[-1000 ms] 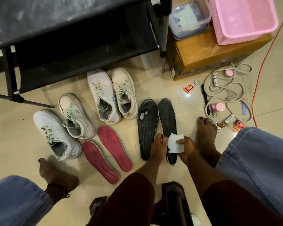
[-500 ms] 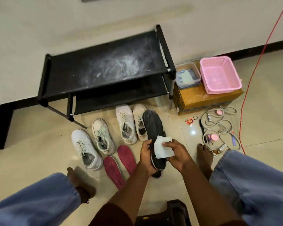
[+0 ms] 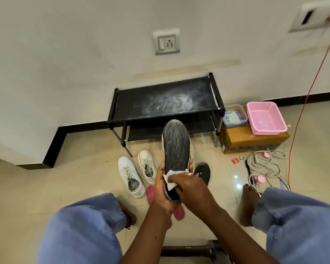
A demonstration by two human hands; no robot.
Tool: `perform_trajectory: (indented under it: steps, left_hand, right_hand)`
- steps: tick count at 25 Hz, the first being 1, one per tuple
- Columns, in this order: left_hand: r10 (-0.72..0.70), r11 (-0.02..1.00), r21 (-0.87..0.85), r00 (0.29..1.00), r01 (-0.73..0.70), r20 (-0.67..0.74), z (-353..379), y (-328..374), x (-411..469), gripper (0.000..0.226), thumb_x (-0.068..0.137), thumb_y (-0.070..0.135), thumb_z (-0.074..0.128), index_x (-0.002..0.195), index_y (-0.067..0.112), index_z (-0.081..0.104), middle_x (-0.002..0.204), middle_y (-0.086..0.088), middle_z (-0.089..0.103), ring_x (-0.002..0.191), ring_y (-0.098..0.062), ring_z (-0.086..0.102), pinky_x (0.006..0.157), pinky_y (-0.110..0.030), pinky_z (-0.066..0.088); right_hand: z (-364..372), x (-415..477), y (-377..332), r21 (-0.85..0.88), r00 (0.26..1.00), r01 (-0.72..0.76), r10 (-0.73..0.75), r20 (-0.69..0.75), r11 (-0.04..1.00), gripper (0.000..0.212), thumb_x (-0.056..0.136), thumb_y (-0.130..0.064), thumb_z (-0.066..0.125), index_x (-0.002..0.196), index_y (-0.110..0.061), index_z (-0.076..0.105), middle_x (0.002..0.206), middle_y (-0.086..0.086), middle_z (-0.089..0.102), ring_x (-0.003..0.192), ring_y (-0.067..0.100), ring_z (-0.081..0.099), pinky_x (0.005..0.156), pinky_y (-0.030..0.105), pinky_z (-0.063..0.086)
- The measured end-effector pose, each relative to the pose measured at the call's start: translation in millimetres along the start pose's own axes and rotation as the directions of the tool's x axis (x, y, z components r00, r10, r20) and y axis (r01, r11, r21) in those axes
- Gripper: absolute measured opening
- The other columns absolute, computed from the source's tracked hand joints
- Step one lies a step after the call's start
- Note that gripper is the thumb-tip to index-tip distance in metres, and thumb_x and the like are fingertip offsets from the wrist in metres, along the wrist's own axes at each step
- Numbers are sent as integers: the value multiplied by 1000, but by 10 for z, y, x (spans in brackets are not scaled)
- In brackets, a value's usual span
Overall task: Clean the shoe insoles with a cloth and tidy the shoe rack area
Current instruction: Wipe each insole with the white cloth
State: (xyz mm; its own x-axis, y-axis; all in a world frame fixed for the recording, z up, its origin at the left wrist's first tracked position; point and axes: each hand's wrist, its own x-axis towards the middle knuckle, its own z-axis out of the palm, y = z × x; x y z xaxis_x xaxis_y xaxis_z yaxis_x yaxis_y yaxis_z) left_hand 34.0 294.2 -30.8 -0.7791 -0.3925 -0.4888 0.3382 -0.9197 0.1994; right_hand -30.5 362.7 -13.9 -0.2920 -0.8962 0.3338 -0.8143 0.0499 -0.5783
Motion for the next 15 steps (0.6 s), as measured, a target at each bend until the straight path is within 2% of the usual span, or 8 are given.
perform_trajectory:
  steps: [2, 4, 7, 9, 11, 13, 15]
  left_hand:
    - [2, 1000, -15, 1000, -2, 8, 62, 27, -157, 64, 74, 31, 74, 127, 1, 57, 122, -19, 60, 108, -32, 61, 99, -39, 47]
    - [26, 999, -18, 1000, -26, 4, 65, 37, -224, 68, 80, 38, 65, 136, 4, 48, 132, -16, 53, 117, -28, 54, 109, -35, 36]
    - [24, 1000, -20, 997, -22, 74, 118, 25, -316, 81, 76, 38, 71, 142, 4, 39, 139, -15, 47, 119, -27, 52, 106, -36, 41]
    - [-16, 1000, -8, 992, 17, 125, 171, -34, -391, 91, 71, 39, 77, 145, 7, 34, 135, -13, 49, 120, -25, 51, 107, -34, 39]
    - [-35, 999, -13, 988, 37, 151, 183, -68, -425, 95, 69, 38, 80, 145, 7, 33, 128, -14, 55, 115, -27, 56, 104, -35, 42]
    - [-21, 999, -29, 984, 27, 178, 204, -68, -461, 91, 71, 39, 77, 145, 8, 34, 128, -14, 56, 112, -28, 59, 98, -38, 47]
    - [-4, 1000, -24, 983, 8, 183, 205, -46, -497, 80, 76, 40, 72, 141, 6, 40, 129, -15, 55, 112, -28, 59, 97, -38, 46]
  right_hand:
    - [-59, -178, -189, 23, 994, 108, -108, -8, 994, 24, 75, -21, 53, 83, -13, 74, 79, 3, 73, 72, 14, 70, 70, 23, 56]
    - [-175, -333, -289, -3, 975, 224, -224, -12, 975, 30, 79, -24, 47, 84, -13, 75, 84, -1, 74, 79, 10, 69, 81, 18, 50]
    - [-337, -383, -320, -98, 943, 330, -331, 6, 939, 18, 74, -16, 62, 86, -12, 75, 87, 0, 74, 83, 11, 69, 81, 20, 51]
    - [-362, -286, -346, -178, 954, 288, -299, -35, 941, 23, 64, -8, 70, 87, -8, 75, 87, 5, 74, 82, 16, 70, 78, 25, 54]
    - [-366, -176, -465, -168, 975, 165, -186, -119, 972, 24, 62, -4, 69, 85, -5, 74, 85, 8, 74, 79, 20, 71, 75, 30, 55]
    - [-316, -214, -568, -120, 970, 156, -175, -169, 980, 20, 72, -6, 59, 84, -5, 74, 85, 8, 74, 79, 18, 71, 79, 25, 53]
    - [-291, -391, -606, -82, 962, 230, -239, -130, 970, 29, 85, -15, 47, 87, -8, 75, 88, 4, 74, 83, 12, 69, 84, 17, 48]
